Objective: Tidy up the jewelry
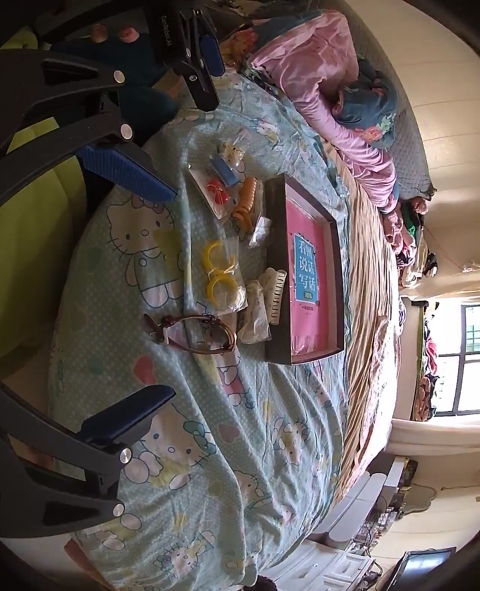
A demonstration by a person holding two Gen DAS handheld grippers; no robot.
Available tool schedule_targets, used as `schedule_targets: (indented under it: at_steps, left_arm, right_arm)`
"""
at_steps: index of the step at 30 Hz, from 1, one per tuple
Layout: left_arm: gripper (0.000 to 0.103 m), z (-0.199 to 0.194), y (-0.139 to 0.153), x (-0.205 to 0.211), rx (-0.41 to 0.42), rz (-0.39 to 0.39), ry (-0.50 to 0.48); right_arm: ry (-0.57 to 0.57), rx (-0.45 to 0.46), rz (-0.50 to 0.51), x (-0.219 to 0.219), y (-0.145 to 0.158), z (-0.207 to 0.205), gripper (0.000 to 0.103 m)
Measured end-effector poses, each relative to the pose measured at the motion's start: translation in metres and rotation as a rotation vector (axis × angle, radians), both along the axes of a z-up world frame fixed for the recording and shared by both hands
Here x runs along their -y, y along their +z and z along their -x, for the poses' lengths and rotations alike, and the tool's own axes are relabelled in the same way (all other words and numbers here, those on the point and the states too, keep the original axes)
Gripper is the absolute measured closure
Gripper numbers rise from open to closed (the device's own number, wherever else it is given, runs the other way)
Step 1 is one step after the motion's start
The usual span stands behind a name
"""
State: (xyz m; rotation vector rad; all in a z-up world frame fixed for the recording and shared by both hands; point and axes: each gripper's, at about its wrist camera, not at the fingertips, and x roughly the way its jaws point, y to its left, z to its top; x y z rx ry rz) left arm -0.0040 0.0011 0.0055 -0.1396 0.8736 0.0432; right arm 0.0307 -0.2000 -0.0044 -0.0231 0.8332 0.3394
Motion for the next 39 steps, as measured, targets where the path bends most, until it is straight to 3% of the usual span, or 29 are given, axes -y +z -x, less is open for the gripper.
schedule_targets:
  at_steps: [39]
  left_arm:
    - [0.009, -0.0005, 0.0008, 0.0019, 0.000, -0.009, 0.005]
  right_arm:
    - [0.003, 0.000, 0.000, -0.0002, -0.0004, 0.0011, 0.004]
